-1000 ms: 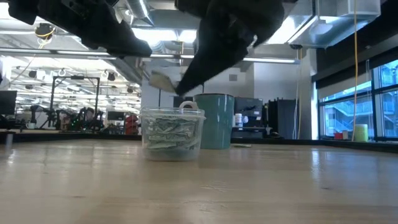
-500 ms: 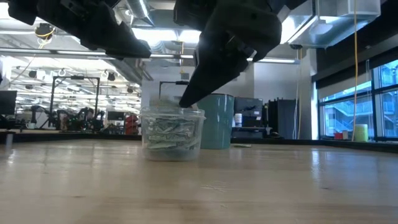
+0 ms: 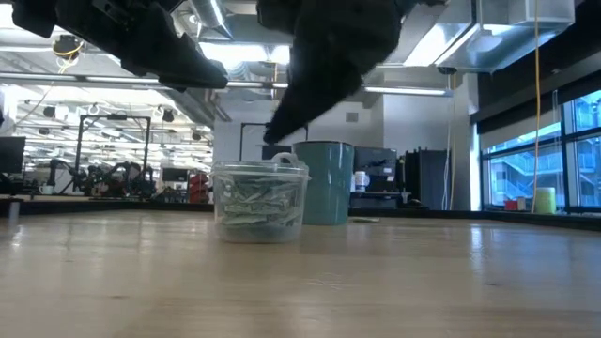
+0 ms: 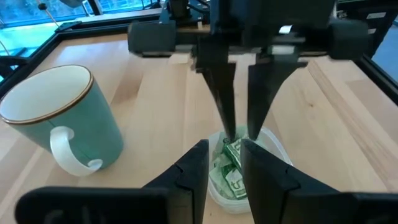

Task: Pick and place Stevia / Truvia into bins
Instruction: Put the white stevia packet into the transparent bin

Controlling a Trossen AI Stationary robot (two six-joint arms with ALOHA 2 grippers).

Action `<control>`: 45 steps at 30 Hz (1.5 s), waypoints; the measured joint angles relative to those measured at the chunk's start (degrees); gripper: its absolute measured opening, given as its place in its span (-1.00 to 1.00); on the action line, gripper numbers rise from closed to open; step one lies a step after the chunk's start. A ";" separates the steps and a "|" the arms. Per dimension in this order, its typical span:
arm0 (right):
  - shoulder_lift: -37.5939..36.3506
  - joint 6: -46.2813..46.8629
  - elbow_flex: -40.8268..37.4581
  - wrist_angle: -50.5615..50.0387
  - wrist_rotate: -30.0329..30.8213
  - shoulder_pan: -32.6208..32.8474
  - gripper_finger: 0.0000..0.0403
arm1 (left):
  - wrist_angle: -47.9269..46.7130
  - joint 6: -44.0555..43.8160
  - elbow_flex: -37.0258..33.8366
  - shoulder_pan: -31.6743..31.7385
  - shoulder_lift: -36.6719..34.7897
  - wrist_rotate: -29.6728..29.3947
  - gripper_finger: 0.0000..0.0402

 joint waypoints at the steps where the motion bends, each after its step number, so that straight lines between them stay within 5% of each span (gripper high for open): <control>1: -0.03 -0.54 0.46 0.00 0.00 0.17 -0.54 | -0.01 0.00 0.00 0.00 0.00 0.02 -0.57; 9: -5.52 0.76 -0.61 -8.99 -0.22 1.14 -0.54 | -0.44 0.31 0.00 -0.01 0.00 -0.24 -0.57; 16: -17.71 5.99 -10.82 -7.08 0.38 1.07 -0.54 | -2.67 -3.66 0.02 1.75 -0.02 -6.45 -0.60; 28: -34.59 13.50 -32.49 9.22 1.01 1.00 -0.54 | -7.05 -3.92 0.00 17.38 0.15 6.67 -0.62; 33: -35.70 13.83 -34.81 11.28 0.98 1.00 -0.54 | -7.21 4.95 0.00 24.18 0.15 8.84 -0.60; 37: -35.70 14.19 -35.23 10.92 0.98 1.00 -0.54 | -7.09 5.68 0.00 28.46 0.22 15.58 -0.48; 45: -35.66 12.54 -35.26 10.76 0.96 1.00 -0.54 | -2.84 5.92 0.02 31.81 5.89 16.22 -0.30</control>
